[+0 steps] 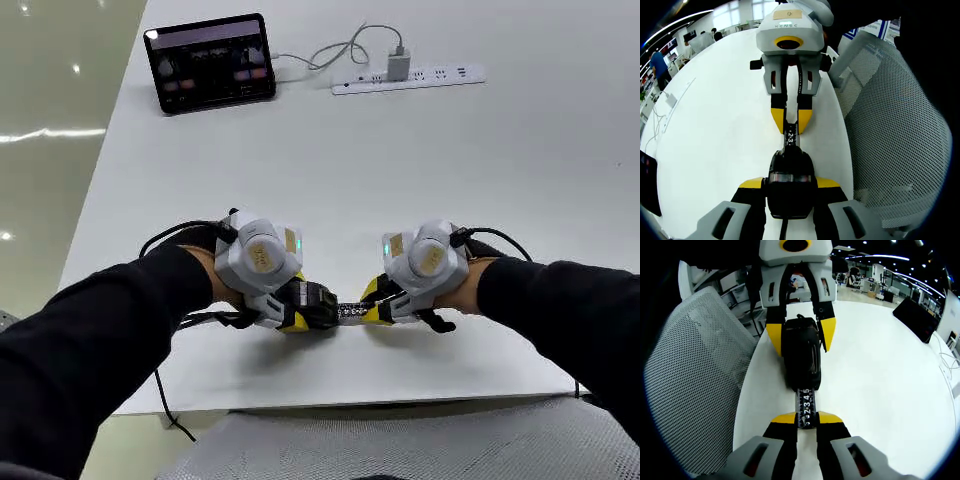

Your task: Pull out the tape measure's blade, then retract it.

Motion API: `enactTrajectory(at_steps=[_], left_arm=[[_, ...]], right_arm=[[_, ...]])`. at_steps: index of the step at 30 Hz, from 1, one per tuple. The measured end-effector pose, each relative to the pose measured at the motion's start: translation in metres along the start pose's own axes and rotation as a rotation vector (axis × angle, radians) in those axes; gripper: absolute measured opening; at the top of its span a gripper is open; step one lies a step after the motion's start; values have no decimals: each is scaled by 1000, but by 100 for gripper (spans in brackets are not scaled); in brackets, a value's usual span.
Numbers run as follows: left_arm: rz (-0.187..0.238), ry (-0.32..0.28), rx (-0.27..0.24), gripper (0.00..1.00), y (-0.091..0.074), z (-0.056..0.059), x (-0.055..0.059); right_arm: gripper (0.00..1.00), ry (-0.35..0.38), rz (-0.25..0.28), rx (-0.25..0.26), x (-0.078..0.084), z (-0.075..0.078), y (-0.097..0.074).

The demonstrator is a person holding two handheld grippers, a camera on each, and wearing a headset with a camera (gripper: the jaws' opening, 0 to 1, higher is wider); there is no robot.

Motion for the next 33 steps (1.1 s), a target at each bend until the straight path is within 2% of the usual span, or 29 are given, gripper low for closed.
enactTrajectory(at_steps=[12,21,33], left_arm=[[5,-14,-14,32,0,1,0],[11,-20,-23,32,0,1,1],[19,-14,-12,32,0,0,0]], right_arm=[[9,7,-18,4,8,0,-10],[8,-1,-12,8,13,1,-14],[9,18,-24,7,16,0,-16]])
Point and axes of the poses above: the centre of the closed fingertips' face, and the gripper's own axes: y roughly forward along the fingers, z roughly to its right, x roughly out of its underside, the point moved 7 cm from there along -y, roughly backward along the fingers, and after that the axes turned 3 degrees about -y, right-handed, at the moved point
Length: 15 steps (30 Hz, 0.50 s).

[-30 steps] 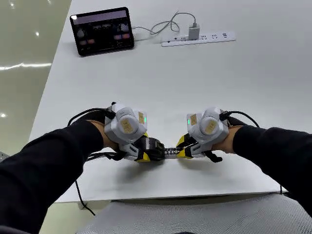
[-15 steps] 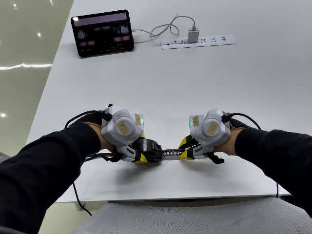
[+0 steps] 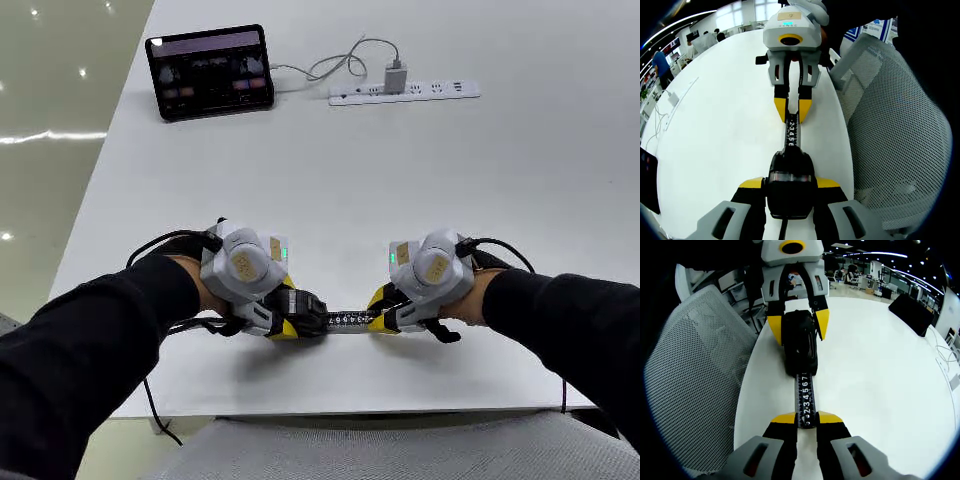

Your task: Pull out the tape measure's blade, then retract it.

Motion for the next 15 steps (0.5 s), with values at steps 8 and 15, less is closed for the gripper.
enactTrajectory(at_steps=[8,15], left_arm=[[-2,-1,-2,32,0,0,0],[-2,-2,-4,32,1,1,0]], right_arm=[[9,-2,-6,5,4,-1,-3],[9,5,-9,8,8,-1,-7]])
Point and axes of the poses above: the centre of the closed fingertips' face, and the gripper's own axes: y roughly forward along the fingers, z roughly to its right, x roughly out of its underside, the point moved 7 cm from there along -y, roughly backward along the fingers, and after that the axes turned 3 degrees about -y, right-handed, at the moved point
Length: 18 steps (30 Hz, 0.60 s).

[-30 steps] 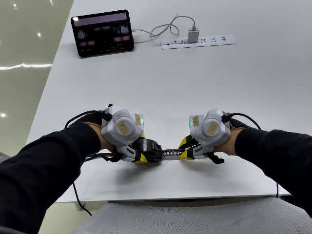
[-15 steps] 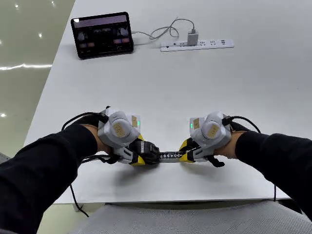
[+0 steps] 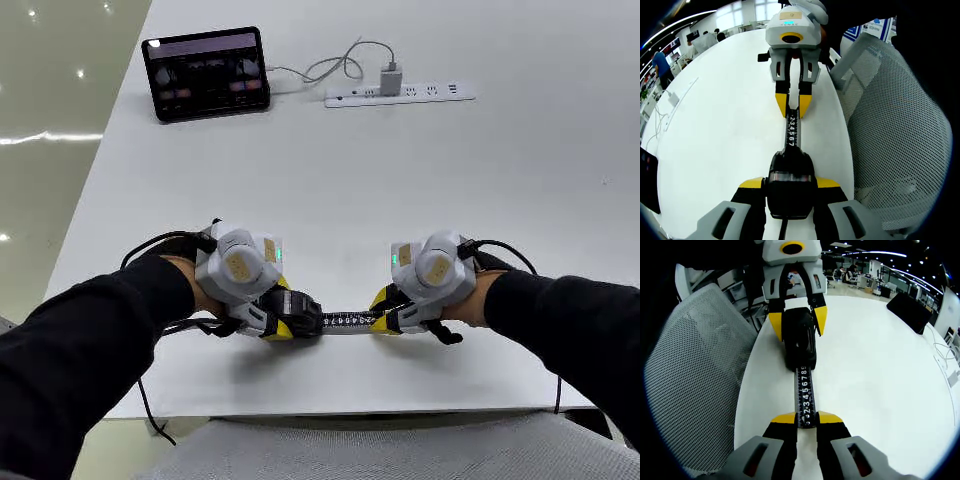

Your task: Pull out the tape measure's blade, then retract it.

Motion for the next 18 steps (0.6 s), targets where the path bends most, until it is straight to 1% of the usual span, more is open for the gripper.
enactTrajectory(at_steps=[4,10,18], left_arm=[[-4,9,2,32,0,1,0],[-3,8,5,32,1,0,-1],[-9,5,5,32,1,0,-1]], right_arm=[[9,-3,0,0,1,-1,-1],[9,13,3,1,3,-1,-2],[9,11,4,-2,3,0,-2]])
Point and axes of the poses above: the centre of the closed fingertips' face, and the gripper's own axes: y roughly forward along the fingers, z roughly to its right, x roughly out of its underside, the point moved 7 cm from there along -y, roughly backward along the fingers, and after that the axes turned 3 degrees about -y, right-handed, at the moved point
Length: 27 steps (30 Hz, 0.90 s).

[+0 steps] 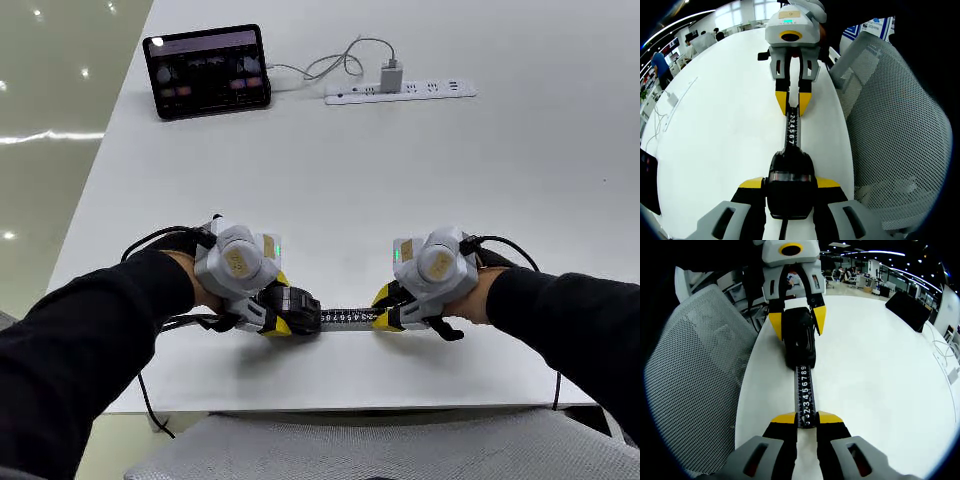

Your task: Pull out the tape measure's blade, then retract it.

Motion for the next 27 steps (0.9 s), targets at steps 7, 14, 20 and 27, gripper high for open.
enactTrajectory(at_steps=[7,14,20,27], left_arm=[[3,-5,-1,32,0,0,1],[-7,-6,-2,32,0,0,0],[-4,-13,-4,32,-1,0,1],[-5,-21,-6,32,-1,0,0]], right_arm=[[9,2,1,5,3,0,-2],[9,8,-3,6,6,0,-4],[9,7,-6,10,10,0,-7],[9,10,-5,9,15,1,-12]])
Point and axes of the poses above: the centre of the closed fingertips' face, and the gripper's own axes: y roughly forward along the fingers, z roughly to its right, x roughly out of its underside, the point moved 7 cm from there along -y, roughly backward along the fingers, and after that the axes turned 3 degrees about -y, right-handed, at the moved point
